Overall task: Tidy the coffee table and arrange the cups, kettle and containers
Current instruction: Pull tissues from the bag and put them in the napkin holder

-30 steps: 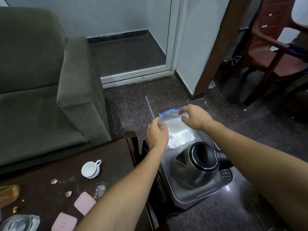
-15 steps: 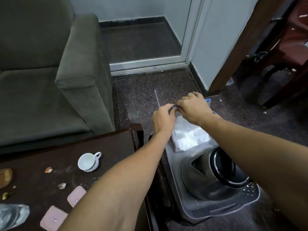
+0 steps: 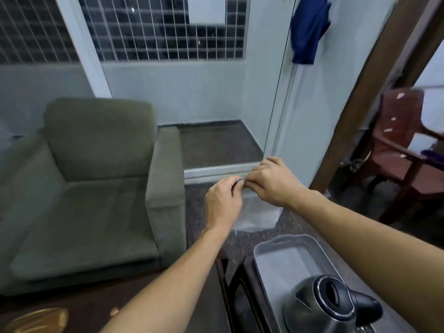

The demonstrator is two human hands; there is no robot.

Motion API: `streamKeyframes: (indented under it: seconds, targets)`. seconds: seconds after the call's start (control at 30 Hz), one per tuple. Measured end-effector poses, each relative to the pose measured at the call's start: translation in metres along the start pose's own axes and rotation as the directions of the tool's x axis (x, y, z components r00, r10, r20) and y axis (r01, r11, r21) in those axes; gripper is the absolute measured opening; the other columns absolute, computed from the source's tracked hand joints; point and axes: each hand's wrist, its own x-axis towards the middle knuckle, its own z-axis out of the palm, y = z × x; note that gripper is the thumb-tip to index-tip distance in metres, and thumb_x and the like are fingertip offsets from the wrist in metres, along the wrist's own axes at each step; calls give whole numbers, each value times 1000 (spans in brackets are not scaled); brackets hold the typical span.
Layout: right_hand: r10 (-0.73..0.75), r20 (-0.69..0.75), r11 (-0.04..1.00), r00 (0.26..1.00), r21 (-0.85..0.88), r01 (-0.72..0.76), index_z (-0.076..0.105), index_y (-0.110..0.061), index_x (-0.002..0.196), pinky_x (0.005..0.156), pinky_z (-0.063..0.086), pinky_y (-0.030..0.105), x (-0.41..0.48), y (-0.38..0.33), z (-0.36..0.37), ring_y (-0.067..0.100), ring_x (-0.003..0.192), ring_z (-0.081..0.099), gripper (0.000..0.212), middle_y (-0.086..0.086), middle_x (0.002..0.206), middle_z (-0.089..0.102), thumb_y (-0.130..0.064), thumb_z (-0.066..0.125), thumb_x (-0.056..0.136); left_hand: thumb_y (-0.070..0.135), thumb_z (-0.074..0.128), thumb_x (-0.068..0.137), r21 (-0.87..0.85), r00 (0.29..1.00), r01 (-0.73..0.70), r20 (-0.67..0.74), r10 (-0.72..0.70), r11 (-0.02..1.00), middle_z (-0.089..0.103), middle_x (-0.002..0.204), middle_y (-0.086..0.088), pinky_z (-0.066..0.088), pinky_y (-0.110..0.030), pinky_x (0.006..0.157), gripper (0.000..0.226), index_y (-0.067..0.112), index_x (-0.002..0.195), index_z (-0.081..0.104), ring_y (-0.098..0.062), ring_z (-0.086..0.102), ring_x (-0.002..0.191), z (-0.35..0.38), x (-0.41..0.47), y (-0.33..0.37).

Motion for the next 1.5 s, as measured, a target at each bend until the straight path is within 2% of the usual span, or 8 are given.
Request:
streamKeyframes:
  seconds: [0.4,0.8,0.93,1.03,1.13,1.37,1.43,1.5]
  targets:
    - [-117,-139,993,983,17,121,76,-30,110,115,29,41,52,-189,-200,22,112,59,29,-5,107,73,-41,51,104,19,64,96,82,988,-20,-151,32,996,76,85,2,51,-39,77,12,18,93,76,-27,67,80,-298,34,61]
    - [-55,-74,956,996,284,74,79,-14,94,78,52,35,62,-290,-261,29,84,69,14,6,89,78,-23,68,96,21,67,94,164,959,63,-284,-14,984,77,80,7,52,-33,72,10,21,89,77,-22,69,77,-513,8,26]
    - [35,-105,944,994,329,1,82,-17,93,81,54,32,61,-287,-271,21,84,71,14,0,88,80,-21,69,96,22,63,97,121,902,195,-411,-130,973,76,80,0,50,-37,74,17,21,84,73,-28,69,82,-568,4,-1]
    - [87,-165,917,982,399,-14,83,-19,93,80,55,33,61,-301,-269,15,82,71,17,-5,86,80,-28,69,97,23,62,98,129,937,177,-325,-127,976,73,79,11,53,-37,76,19,30,83,70,-18,69,81,-593,-1,-14]
    - [-36,-161,911,986,401,99,82,-19,100,81,54,31,73,-346,-263,18,89,73,17,-4,94,80,-29,68,98,22,62,98,104,966,128,-240,-100,986,75,84,13,55,-36,80,15,28,91,74,-10,69,85,-593,-2,-8]
    - [-211,-58,890,976,402,216,45,-23,155,112,40,44,104,-420,-263,26,135,46,61,6,146,52,-38,65,100,17,61,100,125,999,-10,-44,15,992,76,89,6,52,-28,80,14,16,103,75,-8,71,87,-581,8,17]
    - [-262,-13,906,965,342,251,56,-23,145,104,45,44,111,-422,-266,29,126,54,46,6,134,61,-36,62,101,14,60,100,116,999,-26,-16,28,993,75,87,7,50,-21,77,14,15,102,74,2,69,83,-579,13,21]
    - [-261,-18,918,965,305,254,70,-24,95,78,48,39,114,-419,-268,35,96,60,13,1,90,68,-30,60,100,14,59,100,123,1000,-20,-12,21,992,75,87,9,48,-19,77,14,16,101,74,6,67,81,-576,17,23]
